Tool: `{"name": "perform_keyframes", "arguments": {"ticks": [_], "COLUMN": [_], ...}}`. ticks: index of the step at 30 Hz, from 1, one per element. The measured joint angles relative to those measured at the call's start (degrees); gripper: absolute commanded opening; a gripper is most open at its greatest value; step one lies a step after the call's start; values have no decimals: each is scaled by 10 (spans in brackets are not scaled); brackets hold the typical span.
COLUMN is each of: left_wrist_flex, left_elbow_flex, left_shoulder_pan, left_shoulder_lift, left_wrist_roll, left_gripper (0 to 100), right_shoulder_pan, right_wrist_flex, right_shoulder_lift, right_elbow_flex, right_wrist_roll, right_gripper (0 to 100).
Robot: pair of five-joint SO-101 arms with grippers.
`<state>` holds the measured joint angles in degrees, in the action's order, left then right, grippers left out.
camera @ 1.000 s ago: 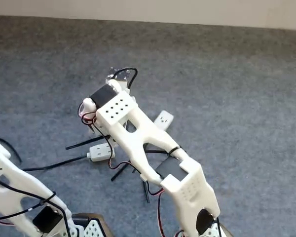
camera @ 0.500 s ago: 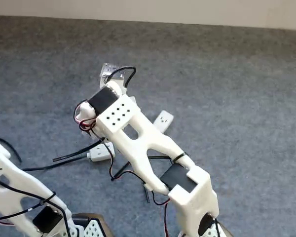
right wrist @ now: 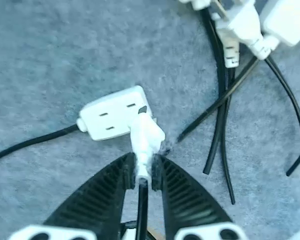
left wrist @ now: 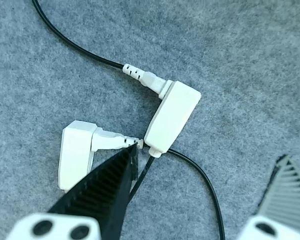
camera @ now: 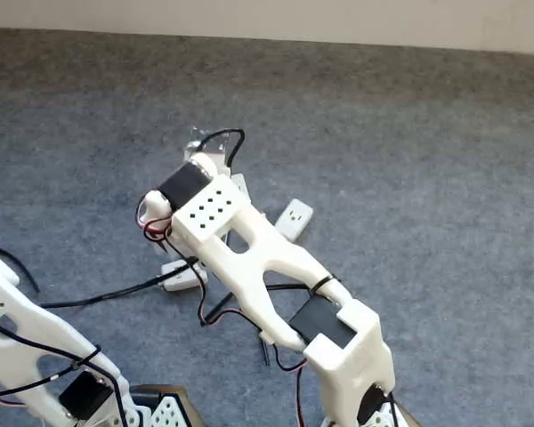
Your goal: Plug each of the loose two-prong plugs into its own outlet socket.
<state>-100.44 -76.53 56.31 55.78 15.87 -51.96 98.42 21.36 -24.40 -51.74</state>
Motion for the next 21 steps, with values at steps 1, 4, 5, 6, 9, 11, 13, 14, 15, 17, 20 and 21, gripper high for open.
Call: {"name": "perform_keyframes", "arguments": {"ticks": [1,4,5,6,9,11,13,14,15,17,20,21], "left_wrist_flex": [0,0,0,0,0,0,0,0,0,0,0,0], "left_elbow_flex": [0,0,0,0,0,0,0,0,0,0,0,0], "left_shoulder_pan": [0,0,0,0,0,0,0,0,-1,-1,-1,-1], "left_shoulder_lift": [0,0,0,0,0,0,0,0,0,0,0,0], "left_wrist_roll": [0,0,0,0,0,0,0,0,0,0,0,0], "left_gripper": [404,404,404,404,404,404,404,404,404,404,404,404], "right_shoulder_pan": [0,0,0,0,0,0,-3,-6,-11,-26,-40,-40], "right_wrist_flex": [-3,-11,-14,-16,-16,-16,-16,-16,-16,-16,-16,-18], "right_shoulder_lift": [0,0,0,0,0,0,0,0,0,0,0,0], "right_elbow_flex": [10,27,27,27,27,27,27,26,25,17,11,11], "right_wrist_roll": [0,0,0,0,0,0,-4,-9,-11,-11,-11,-11], "right_gripper": [50,50,50,50,50,50,51,51,51,51,51,51]}}
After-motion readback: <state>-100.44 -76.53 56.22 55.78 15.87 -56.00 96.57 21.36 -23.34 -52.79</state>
